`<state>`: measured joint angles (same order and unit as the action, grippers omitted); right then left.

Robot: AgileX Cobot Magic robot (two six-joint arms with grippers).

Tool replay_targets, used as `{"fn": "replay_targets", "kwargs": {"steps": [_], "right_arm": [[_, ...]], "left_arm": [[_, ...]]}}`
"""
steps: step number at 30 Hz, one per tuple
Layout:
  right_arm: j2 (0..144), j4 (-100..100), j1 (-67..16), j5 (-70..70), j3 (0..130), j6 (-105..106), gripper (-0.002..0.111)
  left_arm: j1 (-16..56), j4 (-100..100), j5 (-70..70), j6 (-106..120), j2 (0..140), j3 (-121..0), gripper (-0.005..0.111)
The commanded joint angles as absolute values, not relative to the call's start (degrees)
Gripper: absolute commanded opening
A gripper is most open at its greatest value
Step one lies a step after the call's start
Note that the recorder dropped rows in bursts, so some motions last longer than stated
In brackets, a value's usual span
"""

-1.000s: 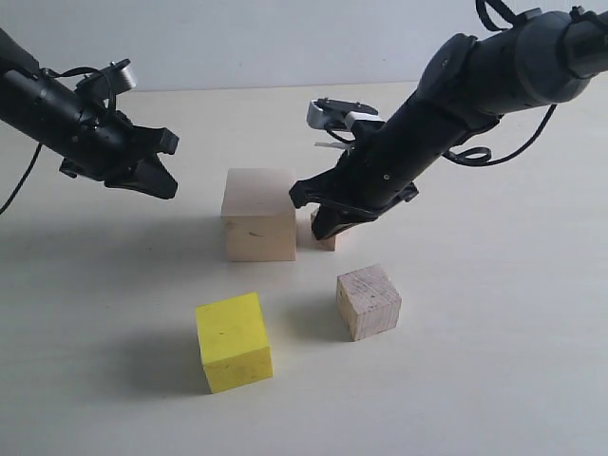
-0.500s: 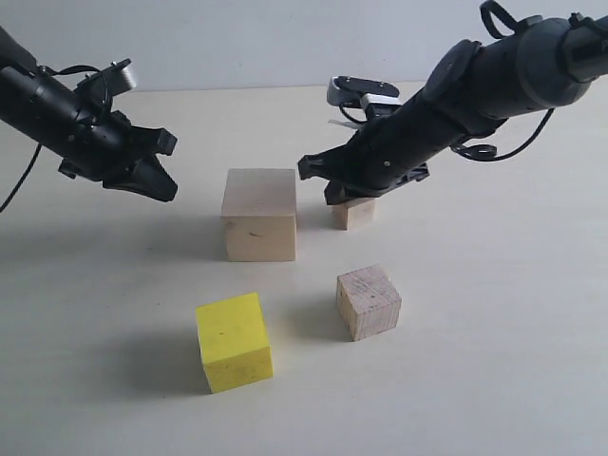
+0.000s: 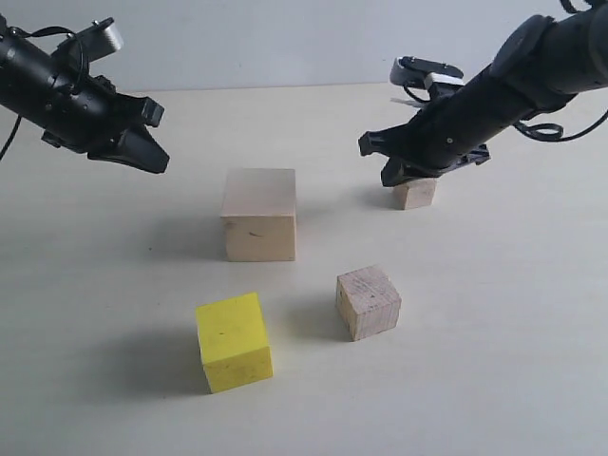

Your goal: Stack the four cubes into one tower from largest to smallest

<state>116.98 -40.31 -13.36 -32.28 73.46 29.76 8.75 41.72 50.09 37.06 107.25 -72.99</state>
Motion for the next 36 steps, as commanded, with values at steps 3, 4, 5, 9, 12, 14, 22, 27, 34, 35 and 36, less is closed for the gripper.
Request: {"fn": "replay_targets", "kwargs": {"steps": [3,4,5,9,12,14,22,27,34,35,36], "right_arm": [[101.72,-39.98,-13.36,-36.24,71.87,33.43,0.000],[99.24,-40.71,-13.36,-35.31,70.87,33.43,0.000],[95.90,-41.94,-13.36,-34.26,69.24,33.43,0.000],[83.27,-44.39,-13.36,-30.80,59.87,33.43,0.000],[74.51,-44.39,-13.36,-31.03,53.70,33.43,0.000],[70.48,-44.39,-13.36,-31.83,51.23,33.43,0.000],[57.07,-42.72,-13.36,-38.21,44.43,34.48,0.000],[56.83,-42.83,-13.36,-44.66,44.43,32.83,0.000],[56.72,-43.08,-13.36,-48.39,44.43,32.83,0.000],[56.72,-43.08,-13.36,-48.39,44.43,32.83,0.000],[56.72,-43.08,-13.36,-48.39,44.43,32.83,0.000]], "left_arm": [[8.69,41.32,47.96,42.77,96.42,-66.43,0.000],[9.16,41.32,47.78,44.43,94.82,-65.26,0.000],[10.30,41.07,46.96,45.66,92.87,-63.97,0.000],[21.93,29.91,44.17,46.13,89.36,-61.46,0.000],[28.69,17.41,43.95,38.46,89.36,-61.32,0.000],[31.45,12.28,43.91,37.04,89.36,-61.32,0.000],[35.32,9.12,43.81,37.20,89.36,-61.32,0.000],[35.42,15.64,43.42,41.22,91.87,-61.32,0.000],[35.42,21.08,42.94,45.39,101.21,-63.38,0.000],[35.42,21.70,42.51,45.39,101.85,-64.01,0.000],[35.42,21.84,41.86,45.39,103.13,-65.25,0.000]]}}
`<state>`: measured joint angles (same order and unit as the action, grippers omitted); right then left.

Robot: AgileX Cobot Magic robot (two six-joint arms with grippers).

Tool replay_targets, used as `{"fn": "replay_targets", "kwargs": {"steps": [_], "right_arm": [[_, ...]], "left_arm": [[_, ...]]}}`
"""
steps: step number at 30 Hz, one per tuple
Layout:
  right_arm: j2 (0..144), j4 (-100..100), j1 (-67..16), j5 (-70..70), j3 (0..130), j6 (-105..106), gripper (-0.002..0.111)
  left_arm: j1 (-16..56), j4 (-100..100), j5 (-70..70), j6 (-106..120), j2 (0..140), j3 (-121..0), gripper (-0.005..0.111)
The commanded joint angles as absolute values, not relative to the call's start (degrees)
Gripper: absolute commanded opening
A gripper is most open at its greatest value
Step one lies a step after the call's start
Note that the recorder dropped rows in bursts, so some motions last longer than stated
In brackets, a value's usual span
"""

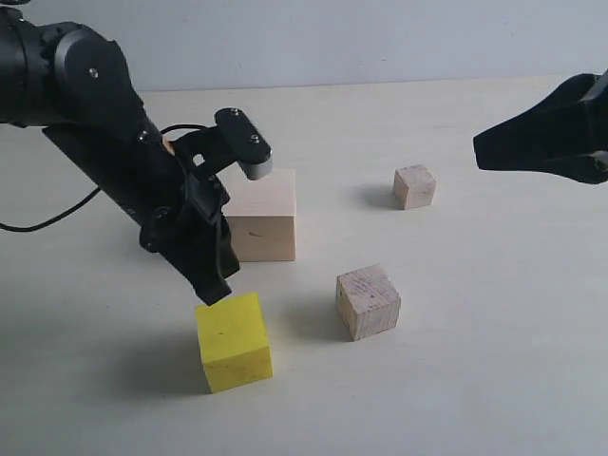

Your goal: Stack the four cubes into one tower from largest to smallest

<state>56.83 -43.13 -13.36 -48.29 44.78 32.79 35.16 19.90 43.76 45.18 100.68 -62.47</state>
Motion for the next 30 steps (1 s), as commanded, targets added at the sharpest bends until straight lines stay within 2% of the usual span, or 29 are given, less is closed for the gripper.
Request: {"fn": "replay_targets", "kwargs": {"steps": [1,9,30], "right_arm": [[56.72,-43.08,-13.36,-48.39,44.43,32.83,0.000],[56.72,-43.08,-13.36,-48.38,44.43,32.93,0.000],[56.72,-43.08,-13.36,-47.02,44.43,32.93,0.000]], "left_arm": [[35.42,21.84,41.70,45.39,103.89,-65.86,0.000],[35.42,21.84,41.59,44.77,109.78,-70.13,0.000],[35.42,21.33,31.89,45.00,112.91,-70.13,0.000]]}}
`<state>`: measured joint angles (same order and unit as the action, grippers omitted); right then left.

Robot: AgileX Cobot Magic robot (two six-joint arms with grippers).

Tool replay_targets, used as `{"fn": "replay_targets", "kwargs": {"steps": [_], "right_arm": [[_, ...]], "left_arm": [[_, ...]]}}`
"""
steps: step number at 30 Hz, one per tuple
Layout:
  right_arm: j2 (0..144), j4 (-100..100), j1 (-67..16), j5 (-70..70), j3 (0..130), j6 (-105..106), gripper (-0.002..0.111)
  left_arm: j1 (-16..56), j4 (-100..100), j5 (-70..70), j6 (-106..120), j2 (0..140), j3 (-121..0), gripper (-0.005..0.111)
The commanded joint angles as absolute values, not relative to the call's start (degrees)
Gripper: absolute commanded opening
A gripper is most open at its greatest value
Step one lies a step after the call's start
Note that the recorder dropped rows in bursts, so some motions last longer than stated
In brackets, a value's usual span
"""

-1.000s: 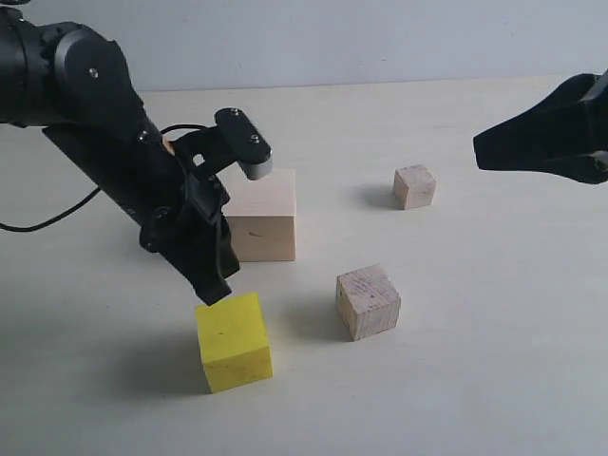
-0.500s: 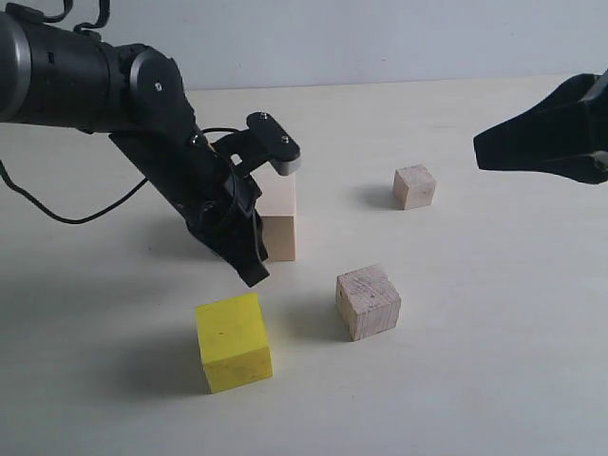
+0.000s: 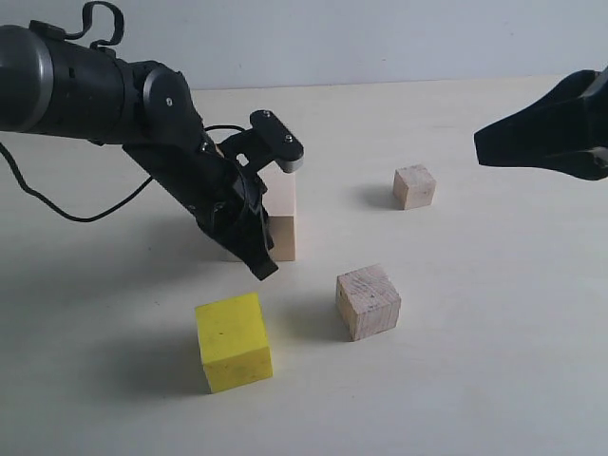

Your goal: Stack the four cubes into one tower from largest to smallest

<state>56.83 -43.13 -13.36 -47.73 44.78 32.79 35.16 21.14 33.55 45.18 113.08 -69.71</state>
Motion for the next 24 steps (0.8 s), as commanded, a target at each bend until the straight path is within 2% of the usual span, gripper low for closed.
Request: {"fn": "replay_targets", "kwargs": {"steps": [1,18,24], "right_arm": [[56.72,-43.08,-13.36,-47.02,44.43,32.93,0.000],[56.72,-43.08,-13.36,-47.02,44.43,33.04,0.000],[56.72,-43.08,-13.36,-47.02,44.43,32.93,0.000]], "left_arm": [[35.42,21.33,31.81,45.00,112.91,-70.13,0.000],[35.22,21.18,27.92,45.00,112.91,-70.13,0.000],[33.12,21.18,28.03,44.78,112.91,-70.13,0.000]]}}
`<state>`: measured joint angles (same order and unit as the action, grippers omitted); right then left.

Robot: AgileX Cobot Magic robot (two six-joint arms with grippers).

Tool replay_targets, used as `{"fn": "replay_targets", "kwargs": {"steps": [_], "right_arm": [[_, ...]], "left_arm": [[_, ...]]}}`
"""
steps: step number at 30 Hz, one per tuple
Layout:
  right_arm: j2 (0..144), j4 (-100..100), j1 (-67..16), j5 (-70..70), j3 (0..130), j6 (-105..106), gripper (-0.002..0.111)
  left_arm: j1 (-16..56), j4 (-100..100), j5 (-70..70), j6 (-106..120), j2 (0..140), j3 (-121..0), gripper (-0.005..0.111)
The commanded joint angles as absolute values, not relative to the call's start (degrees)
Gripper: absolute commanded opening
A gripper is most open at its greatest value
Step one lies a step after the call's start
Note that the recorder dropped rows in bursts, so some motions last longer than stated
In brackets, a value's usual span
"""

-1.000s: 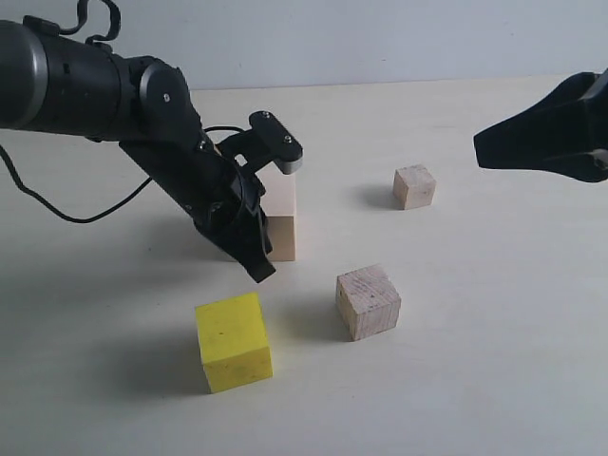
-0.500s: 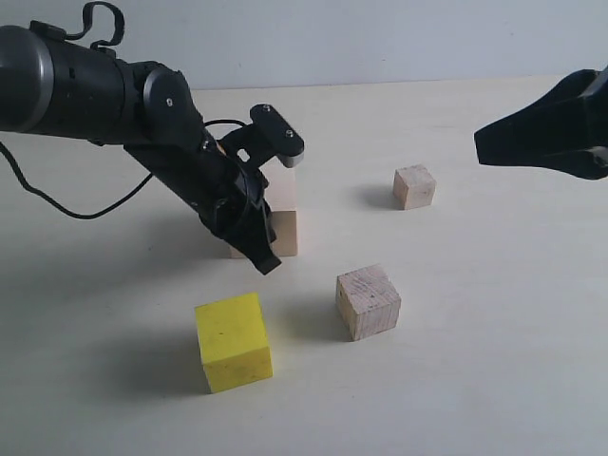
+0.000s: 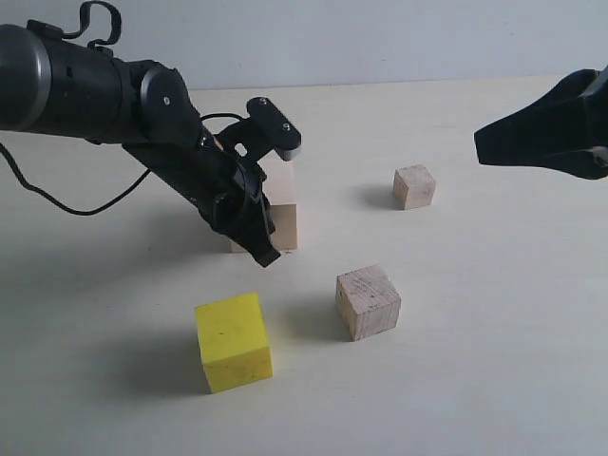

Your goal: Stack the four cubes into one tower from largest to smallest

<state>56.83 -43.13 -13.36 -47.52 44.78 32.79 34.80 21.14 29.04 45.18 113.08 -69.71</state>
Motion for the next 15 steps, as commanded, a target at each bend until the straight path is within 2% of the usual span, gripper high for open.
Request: {"fn": "replay_targets", "kwargs": {"steps": [1,15], "right_arm": [[56.72,-43.08,-13.36,-47.02,44.43,32.93,0.000],[56.72,-43.08,-13.36,-46.57,44.43,32.94,0.000]], "left_arm": [[32.86,21.18,28.15,44.78,112.91,-70.13,0.000],[32.88,22.01,26.72,44.78,112.91,-70.13,0.000]]}}
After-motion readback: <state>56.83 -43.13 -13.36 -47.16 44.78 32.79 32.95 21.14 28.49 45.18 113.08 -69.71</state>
